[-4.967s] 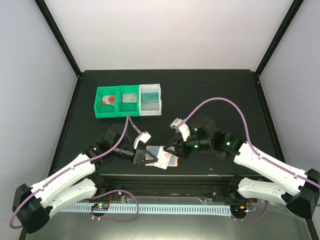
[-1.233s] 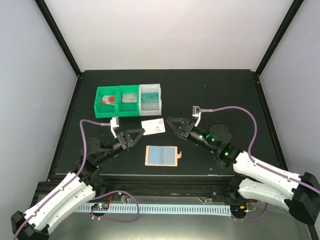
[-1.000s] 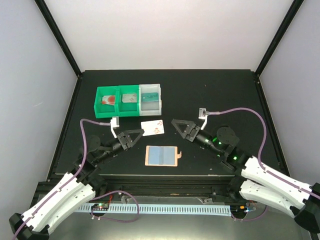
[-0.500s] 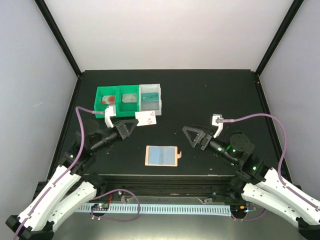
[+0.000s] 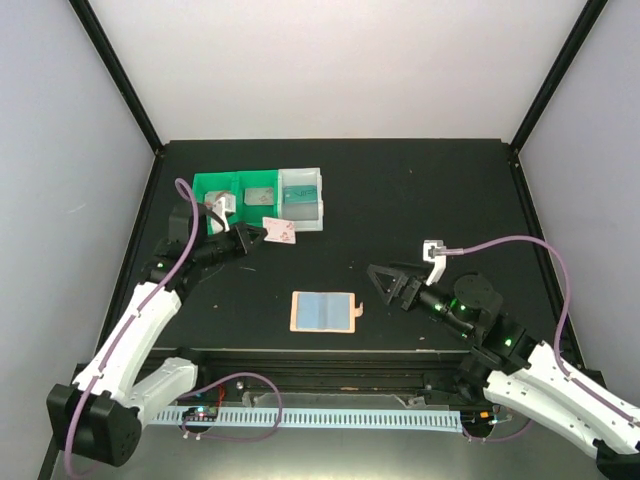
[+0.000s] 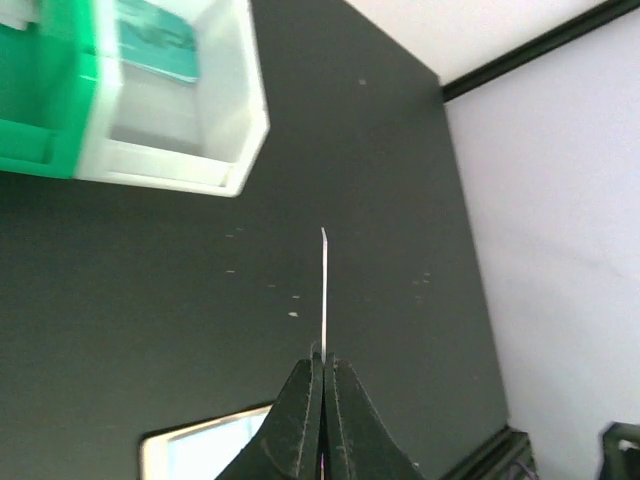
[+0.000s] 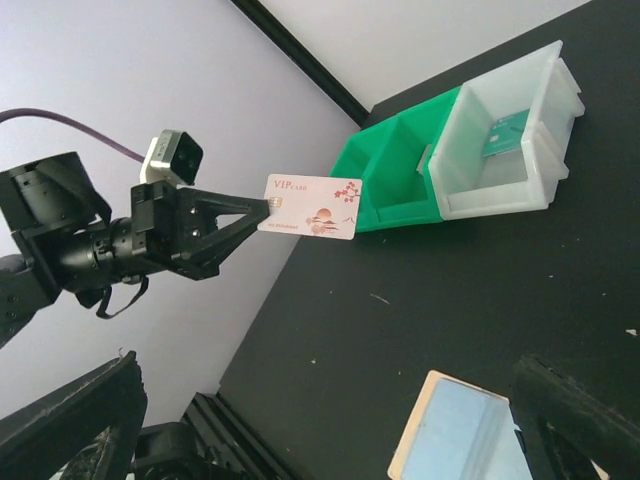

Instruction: Take the credit cards out of the card holder

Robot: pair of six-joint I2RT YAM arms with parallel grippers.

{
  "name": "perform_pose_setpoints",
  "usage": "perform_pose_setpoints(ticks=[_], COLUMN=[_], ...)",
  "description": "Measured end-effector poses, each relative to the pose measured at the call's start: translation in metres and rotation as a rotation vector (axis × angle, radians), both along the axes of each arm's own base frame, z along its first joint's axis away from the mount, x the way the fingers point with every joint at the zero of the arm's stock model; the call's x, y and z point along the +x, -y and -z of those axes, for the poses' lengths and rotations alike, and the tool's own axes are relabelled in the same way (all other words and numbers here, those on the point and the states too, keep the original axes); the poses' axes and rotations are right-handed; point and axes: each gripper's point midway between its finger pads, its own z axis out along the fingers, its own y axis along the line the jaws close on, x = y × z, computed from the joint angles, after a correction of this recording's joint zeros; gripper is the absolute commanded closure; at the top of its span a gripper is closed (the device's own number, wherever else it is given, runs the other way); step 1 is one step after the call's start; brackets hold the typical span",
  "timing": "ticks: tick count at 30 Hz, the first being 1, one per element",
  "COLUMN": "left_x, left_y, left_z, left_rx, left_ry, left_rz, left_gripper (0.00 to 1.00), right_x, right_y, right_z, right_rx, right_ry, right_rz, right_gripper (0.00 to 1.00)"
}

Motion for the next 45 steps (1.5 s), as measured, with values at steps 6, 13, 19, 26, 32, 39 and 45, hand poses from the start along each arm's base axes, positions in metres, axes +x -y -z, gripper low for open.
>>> perform_pose_setpoints(ticks=[6, 13, 19, 26, 32, 39, 45], left_x=[0.02, 0.059, 0.092, 0.127, 0.17, 0.215, 0.228], left_y=[-0.032, -0.062, -0.073, -0.081, -0.081, -0.082, -0.082], left_z=[0.02, 0.01, 0.039, 0.086, 0.083, 0.082, 0.1], left_rx=[0.084, 0.184, 0.227, 0.26, 0.262, 0.264, 0.267], left_ry=[-0.059, -0.047, -0.12, -0.219, -0.184, -0.162, -0.203], left_rz=[-0.057, -0.106, -0.122, -0.122, -0.125, -0.13, -0.125], left_gripper=[0.98, 0.99, 0.98, 0.98, 0.98, 0.98, 0.98], right_x=[0.002, 0.005, 0.009, 0.014, 0.016, 0.019, 0.021], right_y=[-0.003, -0.009, -0.01, -0.009, -0.009, -0.01, -0.009], right_z=[0.008, 0.017, 0.023, 0.024, 0.027, 0.029, 0.029], right_rx=[-0.036, -0.068, -0.088, -0.102, -0.117, -0.138, -0.142], right_ry=[-0.017, -0.042, -0.057, -0.063, -0.072, -0.085, -0.086], right_rz=[-0.003, -0.01, 0.002, 0.025, 0.037, 0.048, 0.06], right_gripper=[0.0, 0.0, 0.0, 0.0, 0.0, 0.0, 0.0])
